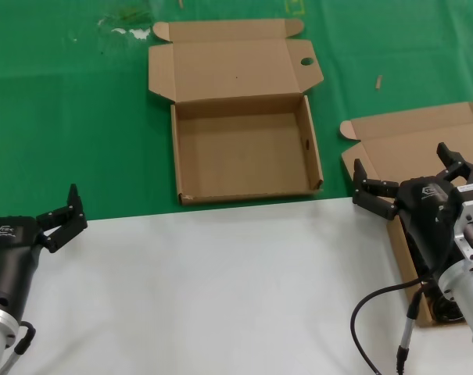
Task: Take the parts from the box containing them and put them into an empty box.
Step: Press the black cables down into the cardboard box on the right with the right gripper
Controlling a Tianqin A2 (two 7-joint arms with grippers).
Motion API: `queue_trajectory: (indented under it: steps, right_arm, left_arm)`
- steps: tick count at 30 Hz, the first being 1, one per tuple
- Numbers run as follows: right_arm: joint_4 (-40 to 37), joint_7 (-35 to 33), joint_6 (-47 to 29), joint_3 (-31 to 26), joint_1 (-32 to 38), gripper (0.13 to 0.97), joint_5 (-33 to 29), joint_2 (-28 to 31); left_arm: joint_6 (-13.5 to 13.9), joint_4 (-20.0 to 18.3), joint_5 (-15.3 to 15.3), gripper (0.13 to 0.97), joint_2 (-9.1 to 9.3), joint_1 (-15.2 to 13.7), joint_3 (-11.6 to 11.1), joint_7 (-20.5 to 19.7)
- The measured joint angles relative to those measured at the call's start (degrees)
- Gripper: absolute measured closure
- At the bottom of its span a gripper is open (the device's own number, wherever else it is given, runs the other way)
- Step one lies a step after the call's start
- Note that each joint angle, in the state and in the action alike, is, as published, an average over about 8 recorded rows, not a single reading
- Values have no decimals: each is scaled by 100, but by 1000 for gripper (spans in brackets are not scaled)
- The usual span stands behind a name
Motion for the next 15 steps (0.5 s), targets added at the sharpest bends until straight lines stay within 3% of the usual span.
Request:
queue_trajectory:
  steps: [15]
  right_arm:
    - [0,0,0,0,0,129,0,0]
  left_arm:
    - [0,0,0,132,0,0,0,0]
